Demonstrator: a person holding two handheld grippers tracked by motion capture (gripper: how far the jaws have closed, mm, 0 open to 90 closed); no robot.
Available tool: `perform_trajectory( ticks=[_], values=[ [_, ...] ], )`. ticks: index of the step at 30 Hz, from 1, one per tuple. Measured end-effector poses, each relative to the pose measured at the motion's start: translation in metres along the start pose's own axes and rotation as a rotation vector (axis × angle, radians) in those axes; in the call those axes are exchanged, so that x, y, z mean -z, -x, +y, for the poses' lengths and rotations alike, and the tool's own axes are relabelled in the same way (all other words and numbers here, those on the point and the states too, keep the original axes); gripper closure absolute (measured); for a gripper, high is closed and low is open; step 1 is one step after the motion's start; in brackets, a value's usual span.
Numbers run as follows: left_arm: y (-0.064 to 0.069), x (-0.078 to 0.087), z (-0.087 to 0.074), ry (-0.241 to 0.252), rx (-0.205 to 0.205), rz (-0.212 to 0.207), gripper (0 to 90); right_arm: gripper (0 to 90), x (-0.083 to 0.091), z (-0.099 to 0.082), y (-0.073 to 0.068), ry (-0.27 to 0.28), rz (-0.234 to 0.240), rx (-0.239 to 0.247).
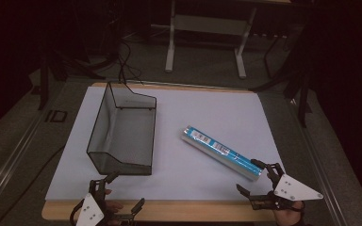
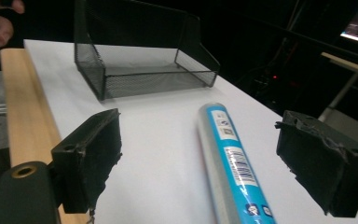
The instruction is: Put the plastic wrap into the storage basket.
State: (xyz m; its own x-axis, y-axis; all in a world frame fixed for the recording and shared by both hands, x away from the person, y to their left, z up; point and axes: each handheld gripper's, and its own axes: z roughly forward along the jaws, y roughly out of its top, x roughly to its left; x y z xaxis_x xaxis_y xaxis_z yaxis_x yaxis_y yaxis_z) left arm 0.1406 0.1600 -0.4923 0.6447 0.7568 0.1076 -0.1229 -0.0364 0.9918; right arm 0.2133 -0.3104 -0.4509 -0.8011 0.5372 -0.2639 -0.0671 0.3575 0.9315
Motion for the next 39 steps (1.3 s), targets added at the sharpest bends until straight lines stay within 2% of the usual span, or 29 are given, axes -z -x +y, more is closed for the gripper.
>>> perform_trajectory(
  ticks=[7,10,12,14,17,22,25,28,30,31,34,36,39],
  values=[
    [0.0,0.0,-0.001,0.008,0.014,0.002,1.2,13.7,-0.006,0.0,-0.003,-0.056,0.046,0.009],
    [0.0,-0.001,-0.001,0.01,0.014,0.0,1.2,14.0,-0.006,0.002,-0.003,-0.058,0.067,-0.012],
    [0.002,-0.002,-0.001,0.003,0.002,-0.005,1.2,14.5,-0.005,0.006,-0.003,-0.079,0.083,-0.036],
    [0.003,-0.003,-0.001,-0.004,0.0,-0.012,1.2,14.5,-0.004,0.01,-0.003,-0.096,0.068,-0.028],
    [0.004,-0.004,-0.001,-0.006,-0.007,-0.015,1.2,12.7,-0.001,0.016,-0.001,-0.097,0.073,-0.037],
    [0.004,-0.004,-0.002,-0.008,-0.006,-0.015,1.2,11.1,-0.001,0.024,-0.002,-0.101,0.063,0.003],
    [0.004,-0.004,-0.002,-0.01,-0.011,-0.011,1.2,10.8,-0.002,0.029,-0.001,-0.103,0.078,0.01],
    [0.004,-0.005,-0.002,-0.008,-0.006,-0.011,1.2,10.4,-0.005,0.034,0.006,-0.113,0.113,-0.001],
    [0.003,-0.005,-0.003,-0.011,-0.004,-0.01,1.2,10.4,-0.007,0.038,0.011,-0.113,0.105,-0.001],
    [0.003,-0.005,-0.003,-0.01,-0.004,-0.008,1.2,10.4,-0.008,0.04,0.014,-0.119,0.118,-0.01],
    [0.002,-0.004,-0.003,-0.005,-0.003,-0.002,1.2,10.5,-0.012,0.046,0.022,-0.126,0.117,0.013],
    [0.002,-0.004,-0.003,-0.004,-0.004,0.003,1.2,10.5,-0.014,0.05,0.026,-0.122,0.124,0.003],
    [0.002,-0.004,-0.003,-0.003,-0.004,0.005,1.2,10.5,-0.019,0.055,0.032,-0.153,0.123,-0.01]
  ],
)
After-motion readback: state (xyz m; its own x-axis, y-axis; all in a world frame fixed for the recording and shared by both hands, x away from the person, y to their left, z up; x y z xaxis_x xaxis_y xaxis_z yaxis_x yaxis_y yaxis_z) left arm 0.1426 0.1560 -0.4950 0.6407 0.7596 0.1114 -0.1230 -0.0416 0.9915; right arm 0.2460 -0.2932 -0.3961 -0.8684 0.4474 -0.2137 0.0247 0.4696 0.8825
